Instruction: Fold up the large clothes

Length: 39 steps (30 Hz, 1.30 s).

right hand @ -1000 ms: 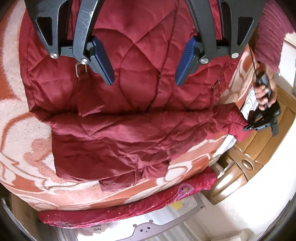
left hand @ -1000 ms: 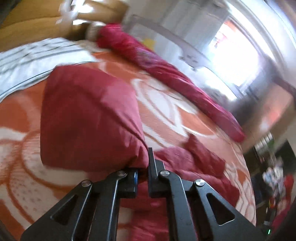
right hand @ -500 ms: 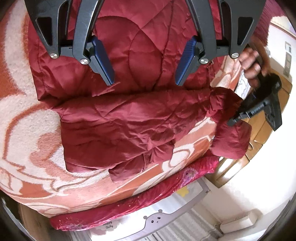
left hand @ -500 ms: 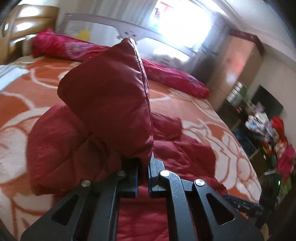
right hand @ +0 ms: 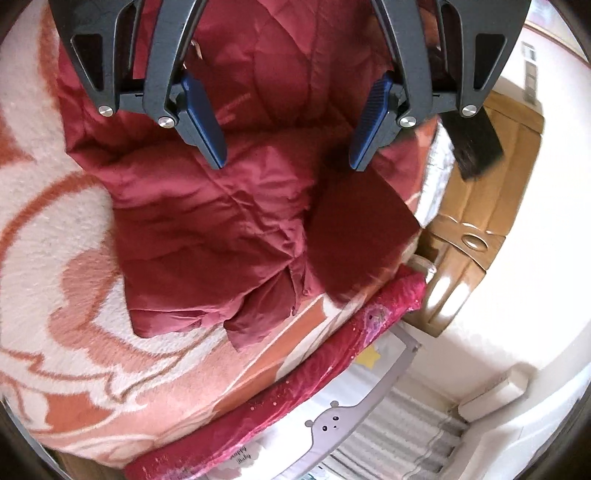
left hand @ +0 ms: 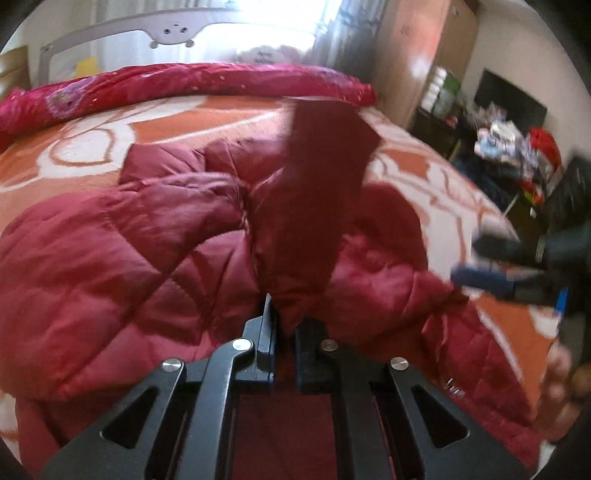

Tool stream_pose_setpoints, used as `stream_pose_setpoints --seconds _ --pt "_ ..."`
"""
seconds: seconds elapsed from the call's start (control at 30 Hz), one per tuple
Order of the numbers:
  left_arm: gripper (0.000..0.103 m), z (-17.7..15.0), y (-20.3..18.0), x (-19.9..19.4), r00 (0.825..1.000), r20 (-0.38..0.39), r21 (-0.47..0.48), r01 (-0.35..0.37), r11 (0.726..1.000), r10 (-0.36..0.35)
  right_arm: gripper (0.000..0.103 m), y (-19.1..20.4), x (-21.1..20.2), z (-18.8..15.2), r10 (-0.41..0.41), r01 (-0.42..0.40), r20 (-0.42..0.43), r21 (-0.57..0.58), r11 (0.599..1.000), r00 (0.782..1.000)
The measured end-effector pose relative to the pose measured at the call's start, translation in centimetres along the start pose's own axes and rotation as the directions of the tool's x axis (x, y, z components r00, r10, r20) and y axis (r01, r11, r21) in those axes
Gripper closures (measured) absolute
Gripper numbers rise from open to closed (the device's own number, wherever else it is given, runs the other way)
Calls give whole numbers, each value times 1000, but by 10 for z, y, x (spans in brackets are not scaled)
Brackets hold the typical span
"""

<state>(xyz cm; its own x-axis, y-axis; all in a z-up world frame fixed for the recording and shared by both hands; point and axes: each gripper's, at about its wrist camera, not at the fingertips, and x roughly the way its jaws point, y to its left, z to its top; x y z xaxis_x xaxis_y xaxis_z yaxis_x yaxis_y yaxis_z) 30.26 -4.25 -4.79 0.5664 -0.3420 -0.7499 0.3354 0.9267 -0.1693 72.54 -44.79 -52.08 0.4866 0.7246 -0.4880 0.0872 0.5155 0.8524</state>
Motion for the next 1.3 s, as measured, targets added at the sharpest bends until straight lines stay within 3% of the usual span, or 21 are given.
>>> stream_pose_setpoints --seconds 0.1,0.27,0.4,0.47,0.5,0.6,0.73,0.9,1.03,1.2,1.3 --pt "98 -3 -6 6 1000 -20 29 -20 999 20 1 -4 13 13 71 -70 -16 54 996 997" --pt "98 0 -15 11 998 -35 68 -43 997 46 1 -3 46 32 162 -152 -63 137 979 985" --pt "98 -12 -24 16 996 -40 100 -70 993 74 2 -1 68 42 163 -145 -98 165 975 982" --pt "98 -13 -23 17 996 -45 104 -68 992 73 11 -3 76 43 136 -116 -120 161 980 983" --pt "97 -13 -23 15 996 -51 105 -67 992 72 38 -2 81 45 109 -89 -135 148 985 985" --pt "91 -14 -17 6 996 -76 80 -42 996 48 78 -4 84 48 47 -28 -155 125 992 987" --pt "90 -13 3 -30 997 -58 -7 46 999 -47 86 -8 78 46 9 4 -127 96 995 992" --pt "90 -1 48 -71 1000 26 -107 -1 994 4 89 -4 44 51 19 -16 -62 47 999 998" --pt "90 7 91 -70 998 22 -196 -56 979 62 90 0 8 57 47 -47 -5 -5 999 999" --pt "90 5 126 -41 998 -45 -263 -42 964 31 91 -16 7 52 -88 88 -12 -61 994 996" --pt "90 -4 134 -23 996 -82 -282 -2 960 -22 91 -32 24 47 -203 200 -25 -92 975 979"
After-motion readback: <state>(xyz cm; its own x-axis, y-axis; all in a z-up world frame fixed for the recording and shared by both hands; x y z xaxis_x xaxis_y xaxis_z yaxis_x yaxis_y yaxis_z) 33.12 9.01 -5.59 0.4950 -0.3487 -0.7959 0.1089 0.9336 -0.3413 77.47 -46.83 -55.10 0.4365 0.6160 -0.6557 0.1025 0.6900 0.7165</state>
